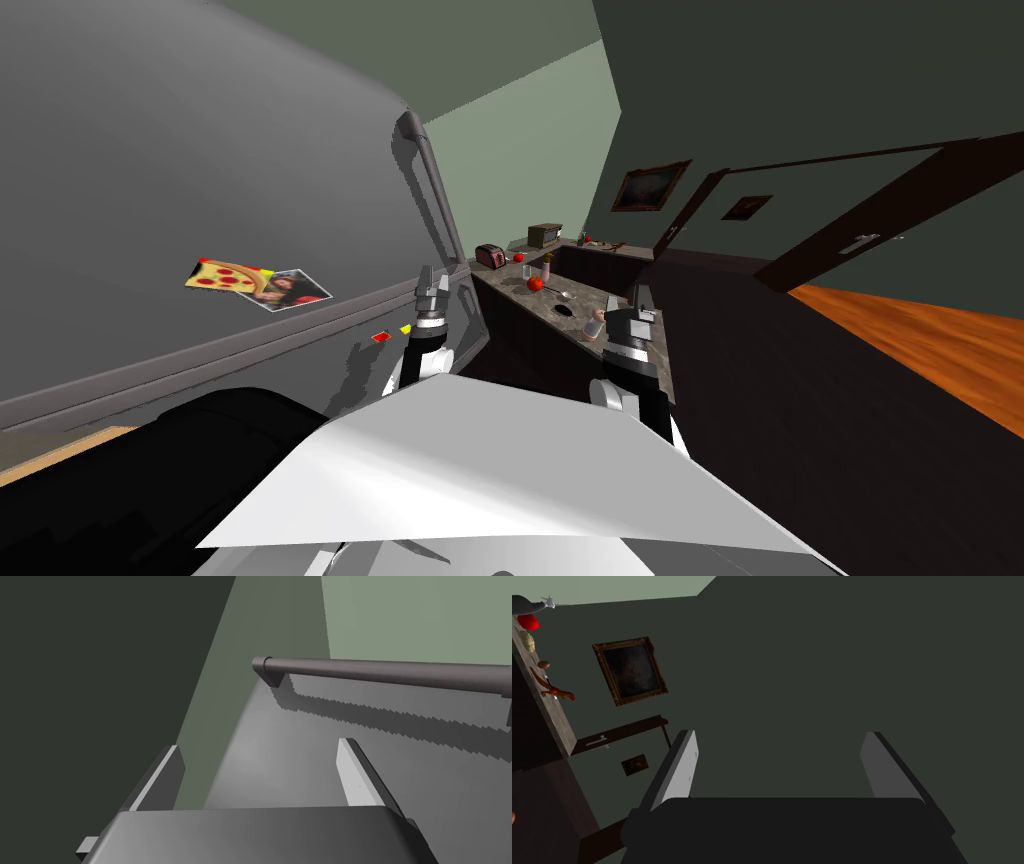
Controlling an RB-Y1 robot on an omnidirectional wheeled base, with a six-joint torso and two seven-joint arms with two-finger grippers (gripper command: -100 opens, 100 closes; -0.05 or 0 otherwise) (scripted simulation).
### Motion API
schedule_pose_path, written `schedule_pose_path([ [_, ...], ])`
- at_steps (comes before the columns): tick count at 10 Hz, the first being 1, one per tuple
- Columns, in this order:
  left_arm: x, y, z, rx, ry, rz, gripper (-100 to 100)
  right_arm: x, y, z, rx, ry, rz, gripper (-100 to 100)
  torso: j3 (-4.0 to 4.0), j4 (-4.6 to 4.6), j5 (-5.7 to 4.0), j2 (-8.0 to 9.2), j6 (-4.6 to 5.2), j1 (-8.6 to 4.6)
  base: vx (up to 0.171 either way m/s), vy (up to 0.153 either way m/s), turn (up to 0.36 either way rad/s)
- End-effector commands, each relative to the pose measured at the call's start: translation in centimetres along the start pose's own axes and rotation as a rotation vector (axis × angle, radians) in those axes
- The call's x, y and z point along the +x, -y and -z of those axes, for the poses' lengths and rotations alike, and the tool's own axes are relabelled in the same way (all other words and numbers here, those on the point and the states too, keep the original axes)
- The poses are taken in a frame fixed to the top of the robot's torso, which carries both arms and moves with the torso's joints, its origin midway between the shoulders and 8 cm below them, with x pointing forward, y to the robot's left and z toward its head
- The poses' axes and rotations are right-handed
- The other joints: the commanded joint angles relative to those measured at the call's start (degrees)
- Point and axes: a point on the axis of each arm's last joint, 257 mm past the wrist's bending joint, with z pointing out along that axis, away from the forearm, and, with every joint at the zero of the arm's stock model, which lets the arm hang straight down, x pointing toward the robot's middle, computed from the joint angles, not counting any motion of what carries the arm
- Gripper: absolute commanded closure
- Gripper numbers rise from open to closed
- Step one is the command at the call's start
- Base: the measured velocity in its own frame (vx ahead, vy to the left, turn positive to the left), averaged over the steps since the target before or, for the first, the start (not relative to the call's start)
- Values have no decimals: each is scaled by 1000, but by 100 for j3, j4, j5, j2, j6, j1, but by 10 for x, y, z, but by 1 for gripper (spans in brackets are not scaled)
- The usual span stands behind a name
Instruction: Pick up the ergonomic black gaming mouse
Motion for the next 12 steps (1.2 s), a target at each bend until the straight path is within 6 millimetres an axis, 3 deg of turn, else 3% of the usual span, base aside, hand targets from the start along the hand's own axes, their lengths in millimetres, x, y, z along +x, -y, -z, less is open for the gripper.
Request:
schedule_pose_path([
  [1,0,0,0,0,0,0,0,4,2,1,5,-43,31,-100,0,0,0,0,0,0,13,16,19],
  [12,0,0,0,0,0,0,0,8,28,3,50,-284,317,-100,-19,-7,8,-32,-1,34,54,63,33],
])
